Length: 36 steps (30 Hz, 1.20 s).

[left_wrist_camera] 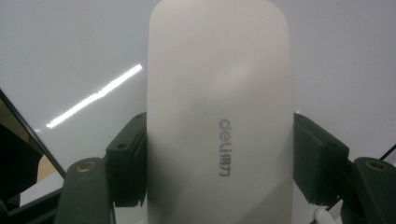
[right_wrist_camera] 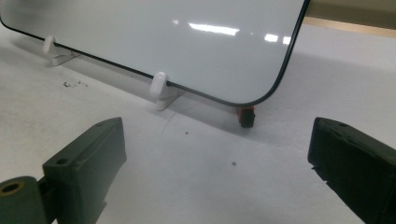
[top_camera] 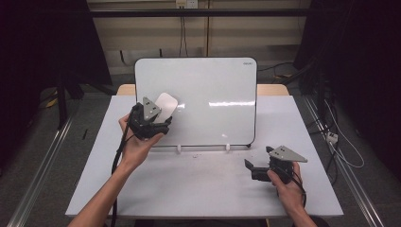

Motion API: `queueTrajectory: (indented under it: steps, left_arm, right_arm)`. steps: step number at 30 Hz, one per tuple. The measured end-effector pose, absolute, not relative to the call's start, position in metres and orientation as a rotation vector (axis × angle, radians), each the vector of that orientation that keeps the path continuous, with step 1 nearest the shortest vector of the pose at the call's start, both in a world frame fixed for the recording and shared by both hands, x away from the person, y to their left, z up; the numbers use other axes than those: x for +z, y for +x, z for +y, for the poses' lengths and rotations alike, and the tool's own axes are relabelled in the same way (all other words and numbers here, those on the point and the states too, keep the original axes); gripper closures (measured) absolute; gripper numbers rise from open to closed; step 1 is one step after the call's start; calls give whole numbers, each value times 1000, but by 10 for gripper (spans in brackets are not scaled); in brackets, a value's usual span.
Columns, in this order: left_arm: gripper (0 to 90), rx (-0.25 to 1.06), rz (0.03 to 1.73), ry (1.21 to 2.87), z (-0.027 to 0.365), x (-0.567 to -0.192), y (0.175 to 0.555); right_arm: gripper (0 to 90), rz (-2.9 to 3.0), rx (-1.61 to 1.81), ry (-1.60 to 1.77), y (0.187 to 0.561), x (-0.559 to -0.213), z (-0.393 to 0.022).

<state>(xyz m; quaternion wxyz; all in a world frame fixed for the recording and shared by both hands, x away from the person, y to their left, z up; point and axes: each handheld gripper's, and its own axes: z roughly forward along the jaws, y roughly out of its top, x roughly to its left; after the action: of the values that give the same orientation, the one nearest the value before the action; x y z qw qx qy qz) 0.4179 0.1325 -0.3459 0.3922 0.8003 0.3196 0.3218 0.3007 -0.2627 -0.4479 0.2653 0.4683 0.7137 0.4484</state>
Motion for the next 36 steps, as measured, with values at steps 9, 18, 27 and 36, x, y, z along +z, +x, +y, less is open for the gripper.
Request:
queueTrajectory:
  steps: [9, 18, 27, 36]
  left_arm:
    - [309, 818, 825, 2033, 141, -351, 415]
    - [309, 813, 873, 2036, 153, -361, 411]
    - [309, 807, 906, 2056, 160, -372, 406]
    - [310, 823, 870, 2092, 153, -380, 409]
  right_arm:
    - [42, 1906, 1205, 1292, 302, -448, -267]
    - [42, 1917, 1210, 1288, 303, -449, -264]
    - [42, 1918, 1207, 1288, 301, -450, -266]
    - [42, 1916, 1202, 1285, 301, -449, -266]
